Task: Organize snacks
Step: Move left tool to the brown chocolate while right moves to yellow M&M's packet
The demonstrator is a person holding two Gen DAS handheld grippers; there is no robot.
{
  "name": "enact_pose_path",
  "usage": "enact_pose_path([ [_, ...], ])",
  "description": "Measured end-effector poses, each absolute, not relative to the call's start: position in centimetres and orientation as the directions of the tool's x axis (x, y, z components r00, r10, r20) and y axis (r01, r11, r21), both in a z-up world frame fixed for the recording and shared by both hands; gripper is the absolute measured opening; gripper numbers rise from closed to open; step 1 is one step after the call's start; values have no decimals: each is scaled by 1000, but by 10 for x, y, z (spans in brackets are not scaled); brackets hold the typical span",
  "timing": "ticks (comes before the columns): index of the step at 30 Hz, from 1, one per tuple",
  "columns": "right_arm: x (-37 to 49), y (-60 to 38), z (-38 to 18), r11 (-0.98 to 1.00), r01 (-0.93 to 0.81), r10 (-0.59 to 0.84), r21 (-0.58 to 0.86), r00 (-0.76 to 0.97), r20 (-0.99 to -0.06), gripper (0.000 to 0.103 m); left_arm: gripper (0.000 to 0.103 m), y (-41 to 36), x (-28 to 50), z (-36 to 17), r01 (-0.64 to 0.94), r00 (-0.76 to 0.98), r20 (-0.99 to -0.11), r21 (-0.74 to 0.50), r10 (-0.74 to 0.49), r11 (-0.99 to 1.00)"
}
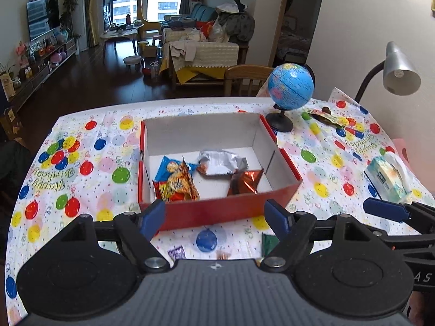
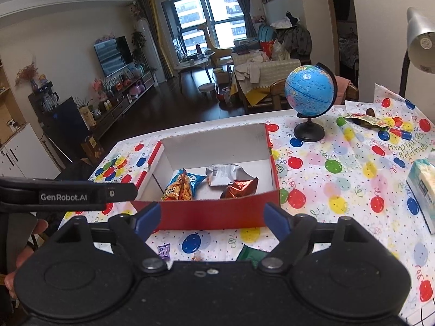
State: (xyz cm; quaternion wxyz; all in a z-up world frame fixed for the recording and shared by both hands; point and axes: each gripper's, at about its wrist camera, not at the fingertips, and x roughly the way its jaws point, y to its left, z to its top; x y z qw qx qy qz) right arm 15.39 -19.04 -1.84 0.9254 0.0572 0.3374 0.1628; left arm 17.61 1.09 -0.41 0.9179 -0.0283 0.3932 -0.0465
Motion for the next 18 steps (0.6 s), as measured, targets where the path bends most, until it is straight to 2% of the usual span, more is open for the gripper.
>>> enact_pose_path([
  [12, 125, -204, -70, 957, -185, 287, 222, 695, -659, 84, 89, 15, 149, -60, 2, 608, -789, -107, -86, 994],
  [18, 113, -200, -101, 961, -158, 276, 229, 641, -717, 84, 89, 16, 151, -102, -40, 515, -856, -89, -56, 995],
])
